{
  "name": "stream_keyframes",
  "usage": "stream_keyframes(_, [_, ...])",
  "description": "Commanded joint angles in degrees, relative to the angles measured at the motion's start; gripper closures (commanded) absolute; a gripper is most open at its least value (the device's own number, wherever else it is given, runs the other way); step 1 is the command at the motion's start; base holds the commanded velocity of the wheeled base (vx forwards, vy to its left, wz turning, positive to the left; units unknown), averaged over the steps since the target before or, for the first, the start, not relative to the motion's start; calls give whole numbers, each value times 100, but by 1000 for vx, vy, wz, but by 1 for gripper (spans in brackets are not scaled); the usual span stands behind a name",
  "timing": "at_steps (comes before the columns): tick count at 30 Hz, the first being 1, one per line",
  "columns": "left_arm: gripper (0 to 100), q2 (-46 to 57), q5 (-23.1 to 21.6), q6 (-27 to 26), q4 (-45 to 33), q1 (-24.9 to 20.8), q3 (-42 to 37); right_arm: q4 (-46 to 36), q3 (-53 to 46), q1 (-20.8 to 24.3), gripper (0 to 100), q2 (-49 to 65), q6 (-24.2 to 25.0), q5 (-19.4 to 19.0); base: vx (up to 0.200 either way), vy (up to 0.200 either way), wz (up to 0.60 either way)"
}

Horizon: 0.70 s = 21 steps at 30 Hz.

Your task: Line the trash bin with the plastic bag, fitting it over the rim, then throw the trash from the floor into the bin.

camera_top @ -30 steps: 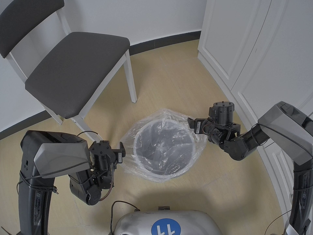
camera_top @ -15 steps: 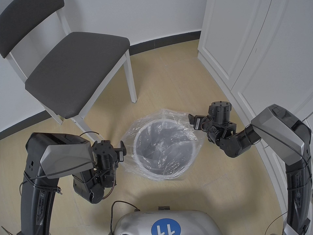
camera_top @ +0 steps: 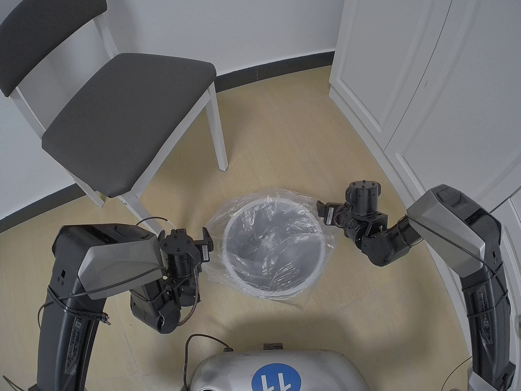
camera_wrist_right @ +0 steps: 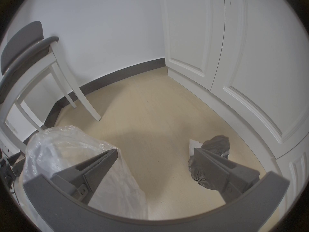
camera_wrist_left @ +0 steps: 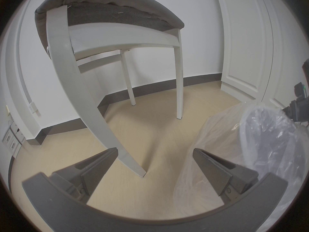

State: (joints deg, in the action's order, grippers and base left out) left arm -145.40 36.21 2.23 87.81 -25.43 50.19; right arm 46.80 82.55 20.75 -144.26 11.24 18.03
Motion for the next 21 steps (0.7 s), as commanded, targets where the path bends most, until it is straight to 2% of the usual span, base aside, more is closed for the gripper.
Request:
stream_keyframes(1, [0, -208, 9, -30, -9, 29, 61, 5, 200, -45, 0, -418, -8, -10, 0, 0, 0])
stream_keyframes(5, [0, -235, 9, -82, -18, 38, -35, -4, 226, -89, 0, -515, -25, -36, 0, 0, 0])
stream_keyframes(8, [0, -156, 9, -355, -27, 29, -457, -4, 156, -106, 0, -489, -96, -54, 0, 0, 0])
stream_keyframes(12, [0, 161, 9, -364, -9, -32, -633, 57, -38, -132, 0, -269, -148, -54, 0, 0, 0])
stream_keyframes(19, [0, 1136, 9, -399, -18, -278, -1319, 75, -1163, -97, 0, 1005, -430, -72, 0, 0, 0])
stream_keyframes(21, [0, 1558, 0, -487, -53, -393, -1723, 110, -1883, -45, 0, 1629, -693, -247, 0, 0, 0])
